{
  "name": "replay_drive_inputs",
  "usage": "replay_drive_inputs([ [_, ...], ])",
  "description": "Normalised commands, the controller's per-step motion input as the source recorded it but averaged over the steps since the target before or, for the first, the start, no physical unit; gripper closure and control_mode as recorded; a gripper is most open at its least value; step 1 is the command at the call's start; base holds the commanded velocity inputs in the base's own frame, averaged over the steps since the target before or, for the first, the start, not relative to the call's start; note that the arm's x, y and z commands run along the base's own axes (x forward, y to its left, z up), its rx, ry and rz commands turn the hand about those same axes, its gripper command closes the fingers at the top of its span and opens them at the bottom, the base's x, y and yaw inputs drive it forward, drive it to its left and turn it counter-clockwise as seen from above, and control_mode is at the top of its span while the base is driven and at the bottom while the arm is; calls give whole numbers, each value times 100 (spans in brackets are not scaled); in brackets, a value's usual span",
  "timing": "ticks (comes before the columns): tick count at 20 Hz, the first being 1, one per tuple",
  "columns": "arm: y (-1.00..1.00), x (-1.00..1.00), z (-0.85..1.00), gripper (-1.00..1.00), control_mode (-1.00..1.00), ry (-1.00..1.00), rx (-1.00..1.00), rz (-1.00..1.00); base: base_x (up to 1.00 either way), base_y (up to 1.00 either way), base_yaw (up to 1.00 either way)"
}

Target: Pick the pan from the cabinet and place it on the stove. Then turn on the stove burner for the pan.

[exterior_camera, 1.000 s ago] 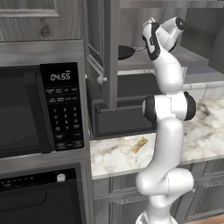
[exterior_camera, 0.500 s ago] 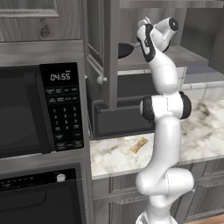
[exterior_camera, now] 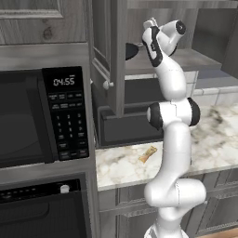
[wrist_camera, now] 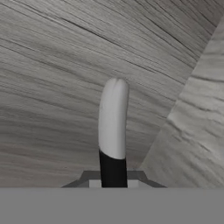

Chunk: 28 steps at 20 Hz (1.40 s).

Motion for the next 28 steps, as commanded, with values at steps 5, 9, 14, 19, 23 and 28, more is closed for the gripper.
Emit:
replay_drive_inputs([
  [5,20,11,-20,100,-100,-10,6,0,0,0,0],
  [9,12,0,-13,100,-100,-11,10,-2,0,0,0],
  [14,0,-10,0,100,-100,-11,9,-5,0,0,0],
  [19,0,-39,0,100,-100,-12,3,-5,0,0,0],
  [23,0,-52,0,100,-100,-7,0,-5,0,0,0],
  [28,0,-66,0,100,-100,-5,0,-3,0,0,0],
])
